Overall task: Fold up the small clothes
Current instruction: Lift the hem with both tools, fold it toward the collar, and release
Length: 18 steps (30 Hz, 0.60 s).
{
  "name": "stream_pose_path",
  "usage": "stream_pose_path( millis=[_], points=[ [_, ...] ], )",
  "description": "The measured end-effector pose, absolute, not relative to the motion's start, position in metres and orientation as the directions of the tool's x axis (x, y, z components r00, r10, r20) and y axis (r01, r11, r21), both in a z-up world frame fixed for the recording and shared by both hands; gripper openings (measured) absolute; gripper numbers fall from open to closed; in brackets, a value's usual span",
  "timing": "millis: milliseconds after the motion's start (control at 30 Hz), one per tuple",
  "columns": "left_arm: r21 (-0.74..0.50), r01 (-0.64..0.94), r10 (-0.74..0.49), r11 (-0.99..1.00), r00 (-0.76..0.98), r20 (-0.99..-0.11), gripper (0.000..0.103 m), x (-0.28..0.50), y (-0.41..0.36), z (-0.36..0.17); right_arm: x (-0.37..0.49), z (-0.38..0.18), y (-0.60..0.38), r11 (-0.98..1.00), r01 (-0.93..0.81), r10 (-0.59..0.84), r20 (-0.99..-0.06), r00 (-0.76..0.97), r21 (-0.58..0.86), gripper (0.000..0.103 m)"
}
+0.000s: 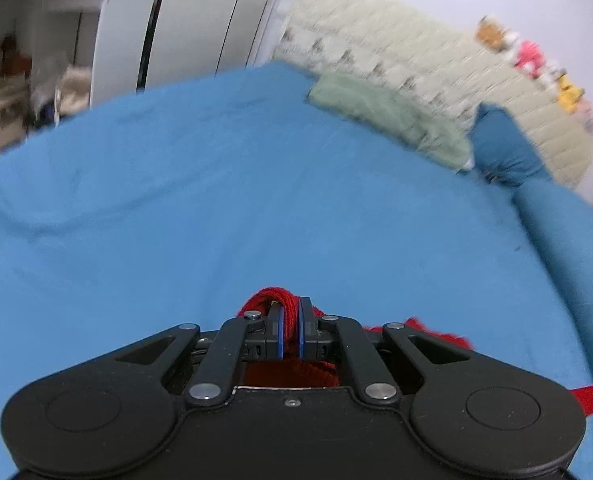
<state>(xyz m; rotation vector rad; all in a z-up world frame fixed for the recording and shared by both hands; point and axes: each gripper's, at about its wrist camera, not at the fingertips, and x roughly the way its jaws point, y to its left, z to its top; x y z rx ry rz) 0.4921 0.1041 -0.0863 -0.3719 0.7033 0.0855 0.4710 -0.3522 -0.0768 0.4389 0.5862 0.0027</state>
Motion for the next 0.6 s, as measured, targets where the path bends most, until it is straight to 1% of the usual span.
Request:
stream_pose_path(
  millis=[100, 333, 400, 433, 467, 500, 533, 567, 600],
  points=[
    [-0.311, -0.215, -0.050, 0.926, 0.747, -0.663, 0.007, 0.511, 0.105, -0.106, 0.497, -0.104, -0.347, 0.919, 0.139, 0.099, -0.558, 0.824, 0.369, 0.020],
    [-0.242, -0.178, -0.023, 0.954, 0.759, -0.651, 0.007, 0.543, 0.098, -0.111, 0.536, -0.131, -0.353, 0.919, 0.176, 0.060, -0.567, 0.822, 0.352, 0.020],
    [-0.226, -0.177, -0.015, 0.958, 0.755, -0.655, 0.010, 0.544, 0.095, -0.112, 0.539, -0.137, -0.353, 0.922, 0.193, 0.043, -0.585, 0.810, 0.337, 0.021],
    [-0.219, -0.185, -0.005, 0.958, 0.753, -0.658, 0.014, 0.543, 0.092, -0.114, 0.541, -0.140, -0.352, 0.925, 0.200, 0.034, -0.595, 0.803, 0.322, 0.022],
    [-0.207, -0.193, 0.009, 0.959, 0.752, -0.659, 0.031, 0.539, 0.092, -0.113, 0.546, -0.140, -0.353, 0.926, 0.208, 0.026, -0.603, 0.797, 0.316, 0.026],
    [-0.199, -0.197, 0.018, 0.960, 0.753, -0.658, 0.044, 0.546, 0.088, -0.111, 0.545, -0.140, -0.353, 0.923, 0.226, 0.009, -0.606, 0.795, 0.310, 0.040],
    [-0.194, -0.198, 0.025, 0.961, 0.760, -0.649, 0.066, 0.545, 0.088, -0.108, 0.542, -0.140, -0.355, 0.919, 0.239, 0.000, -0.608, 0.794, 0.313, 0.059],
    [-0.182, -0.190, 0.033, 0.965, 0.774, -0.632, 0.070, 0.536, 0.089, -0.103, 0.537, -0.138, -0.358, 0.913, 0.244, 0.003, -0.601, 0.799, 0.328, 0.090],
    [-0.171, -0.182, 0.038, 0.968, 0.784, -0.620, 0.070, 0.528, 0.090, -0.099, 0.529, -0.136, -0.359, 0.908, 0.247, -0.004, -0.584, 0.812, 0.337, 0.098]
  ],
)
